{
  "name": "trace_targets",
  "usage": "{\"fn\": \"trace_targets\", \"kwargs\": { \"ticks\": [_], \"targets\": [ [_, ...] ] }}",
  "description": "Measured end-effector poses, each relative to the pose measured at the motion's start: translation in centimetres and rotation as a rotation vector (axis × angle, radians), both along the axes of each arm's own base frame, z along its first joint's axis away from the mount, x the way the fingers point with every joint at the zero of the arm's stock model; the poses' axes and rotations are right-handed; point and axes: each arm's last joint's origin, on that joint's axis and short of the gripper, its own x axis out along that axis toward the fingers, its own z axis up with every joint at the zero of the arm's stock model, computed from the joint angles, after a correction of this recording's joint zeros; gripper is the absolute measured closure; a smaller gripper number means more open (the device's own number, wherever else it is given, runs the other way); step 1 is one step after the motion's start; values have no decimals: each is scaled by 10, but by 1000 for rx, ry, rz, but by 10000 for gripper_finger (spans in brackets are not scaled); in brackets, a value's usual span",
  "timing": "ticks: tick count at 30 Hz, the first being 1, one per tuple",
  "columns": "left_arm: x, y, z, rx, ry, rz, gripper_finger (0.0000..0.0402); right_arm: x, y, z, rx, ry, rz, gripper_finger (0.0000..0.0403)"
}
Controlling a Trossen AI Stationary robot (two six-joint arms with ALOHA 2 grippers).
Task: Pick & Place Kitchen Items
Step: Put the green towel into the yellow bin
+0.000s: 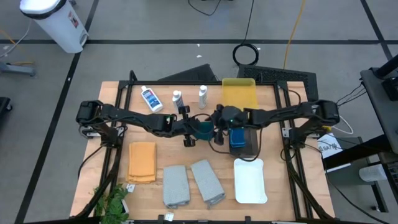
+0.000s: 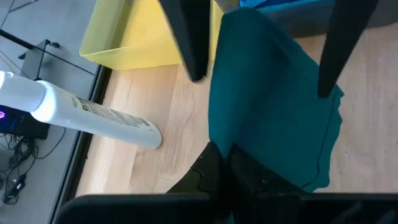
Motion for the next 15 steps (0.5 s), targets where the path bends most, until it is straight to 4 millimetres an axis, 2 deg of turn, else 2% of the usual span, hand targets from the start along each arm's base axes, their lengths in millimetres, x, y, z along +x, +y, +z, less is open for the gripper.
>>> {"fn": "trace_targets", "kwargs": {
  "ticks": [3, 8, 15],
  "targets": [
    [0, -1, 0, -15, -1, -13, 385, 2, 0, -4, 1, 7, 0, 146],
    [0, -2, 0, -16, -3, -15, 395, 3, 0, -7, 4, 18, -1, 172],
    [1, -2, 1, -30, -21, -10, 384, 3, 0, -9, 5, 30, -2, 261]
  ]
}}
